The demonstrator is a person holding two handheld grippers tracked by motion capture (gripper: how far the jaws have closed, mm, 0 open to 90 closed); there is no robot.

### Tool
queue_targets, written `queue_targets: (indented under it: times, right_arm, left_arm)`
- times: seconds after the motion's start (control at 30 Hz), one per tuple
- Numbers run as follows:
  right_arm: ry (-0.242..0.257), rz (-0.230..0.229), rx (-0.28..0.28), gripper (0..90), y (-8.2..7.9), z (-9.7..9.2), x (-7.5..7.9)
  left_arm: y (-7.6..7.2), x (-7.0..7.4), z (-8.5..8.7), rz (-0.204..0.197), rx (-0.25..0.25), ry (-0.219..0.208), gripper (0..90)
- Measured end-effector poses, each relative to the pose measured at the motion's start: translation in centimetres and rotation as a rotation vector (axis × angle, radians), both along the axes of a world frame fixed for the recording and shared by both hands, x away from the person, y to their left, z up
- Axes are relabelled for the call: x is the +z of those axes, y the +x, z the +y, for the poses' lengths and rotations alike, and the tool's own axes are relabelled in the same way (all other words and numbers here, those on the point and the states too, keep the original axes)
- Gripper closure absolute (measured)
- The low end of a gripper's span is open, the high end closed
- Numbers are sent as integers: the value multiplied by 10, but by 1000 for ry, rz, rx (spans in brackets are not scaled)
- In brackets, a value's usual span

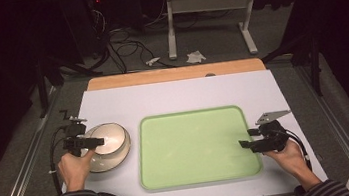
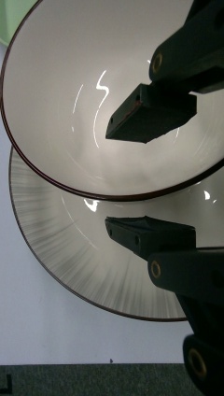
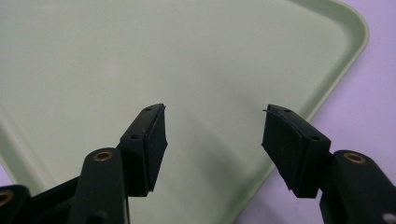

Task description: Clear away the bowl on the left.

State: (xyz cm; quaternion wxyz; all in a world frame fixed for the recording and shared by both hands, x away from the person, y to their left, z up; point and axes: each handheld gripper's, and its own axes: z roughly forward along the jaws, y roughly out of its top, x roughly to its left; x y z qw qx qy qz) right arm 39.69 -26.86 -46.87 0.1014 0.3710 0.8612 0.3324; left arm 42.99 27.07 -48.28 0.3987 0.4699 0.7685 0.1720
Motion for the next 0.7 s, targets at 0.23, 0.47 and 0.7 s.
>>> queue_targets:
  times: [0.23, 0.47, 0.7]
  right_arm:
    - [2, 1, 2, 412, 0, 0, 0]
    - [1, 5, 3, 411, 0, 0, 0]
    - [0, 1, 6, 412, 0, 0, 0]
  left_arm:
    - [2, -6, 2, 21, 7, -5, 575]
    - [3, -9, -1, 43, -2, 1, 651]
    - [4, -9, 3, 57, 11, -30, 725]
